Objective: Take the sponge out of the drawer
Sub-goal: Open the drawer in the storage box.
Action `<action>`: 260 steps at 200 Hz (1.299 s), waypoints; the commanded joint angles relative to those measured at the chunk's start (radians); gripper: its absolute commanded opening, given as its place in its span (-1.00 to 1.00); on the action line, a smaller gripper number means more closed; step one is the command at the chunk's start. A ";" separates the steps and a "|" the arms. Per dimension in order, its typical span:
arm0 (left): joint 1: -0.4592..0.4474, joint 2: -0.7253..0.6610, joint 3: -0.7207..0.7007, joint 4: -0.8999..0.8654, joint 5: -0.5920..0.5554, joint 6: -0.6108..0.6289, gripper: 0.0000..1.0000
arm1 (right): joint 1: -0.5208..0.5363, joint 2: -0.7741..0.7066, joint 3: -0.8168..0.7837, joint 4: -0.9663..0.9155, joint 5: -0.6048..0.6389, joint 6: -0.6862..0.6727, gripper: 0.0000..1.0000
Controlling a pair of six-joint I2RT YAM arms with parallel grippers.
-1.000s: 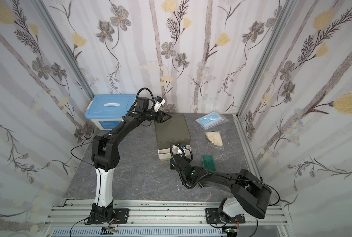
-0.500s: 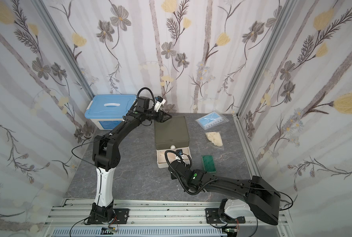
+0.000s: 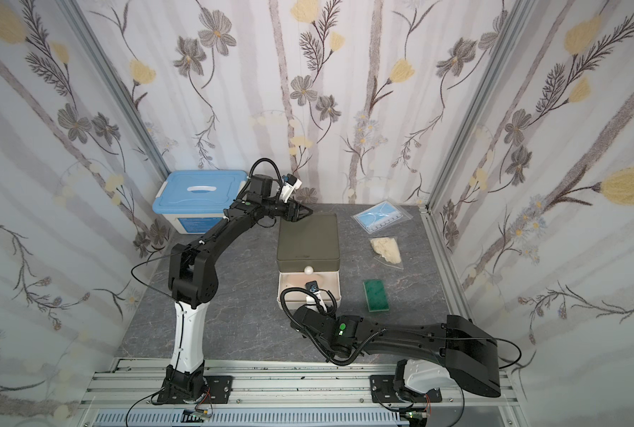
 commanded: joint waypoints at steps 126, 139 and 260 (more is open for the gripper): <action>0.001 0.031 0.024 -0.068 -0.005 0.000 0.28 | 0.077 -0.034 0.068 -0.281 -0.089 0.046 -0.16; 0.001 0.035 0.026 -0.064 -0.006 -0.003 0.28 | 0.076 -0.037 0.075 -0.290 -0.091 0.037 -0.15; -0.003 0.040 0.018 -0.058 -0.001 -0.002 0.28 | -0.004 -0.253 0.318 -0.592 -0.104 -0.201 -0.10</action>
